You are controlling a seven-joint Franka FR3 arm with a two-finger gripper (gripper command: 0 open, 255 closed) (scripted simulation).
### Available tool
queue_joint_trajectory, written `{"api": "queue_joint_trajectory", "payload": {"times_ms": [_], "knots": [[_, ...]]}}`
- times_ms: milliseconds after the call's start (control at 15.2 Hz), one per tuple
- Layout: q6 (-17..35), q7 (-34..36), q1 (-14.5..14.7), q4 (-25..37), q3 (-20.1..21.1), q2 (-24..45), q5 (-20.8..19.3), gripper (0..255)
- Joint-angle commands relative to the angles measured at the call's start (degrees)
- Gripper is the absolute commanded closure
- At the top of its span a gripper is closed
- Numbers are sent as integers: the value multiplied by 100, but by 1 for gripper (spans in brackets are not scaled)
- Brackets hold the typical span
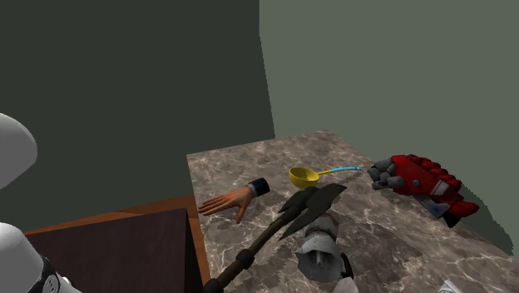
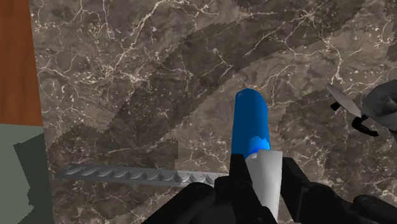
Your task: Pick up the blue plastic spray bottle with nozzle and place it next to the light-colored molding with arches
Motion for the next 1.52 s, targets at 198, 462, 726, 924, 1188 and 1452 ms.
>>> {"api": "queue_joint_trajectory", "payload": {"times_ms": [198, 462, 726, 924, 1188, 1452], "knots": [[-276, -554, -391, 988, -180, 717, 121, 255], [-88, -632, -450, 891, -195, 808, 137, 255], [236, -633, -439, 533, -193, 776, 135, 255], [471, -635, -433, 293, -191, 770, 135, 255], [773, -638, -428, 4, -188, 783, 139, 255], [1064, -642, -424, -253, -184, 818, 145, 255]]}}
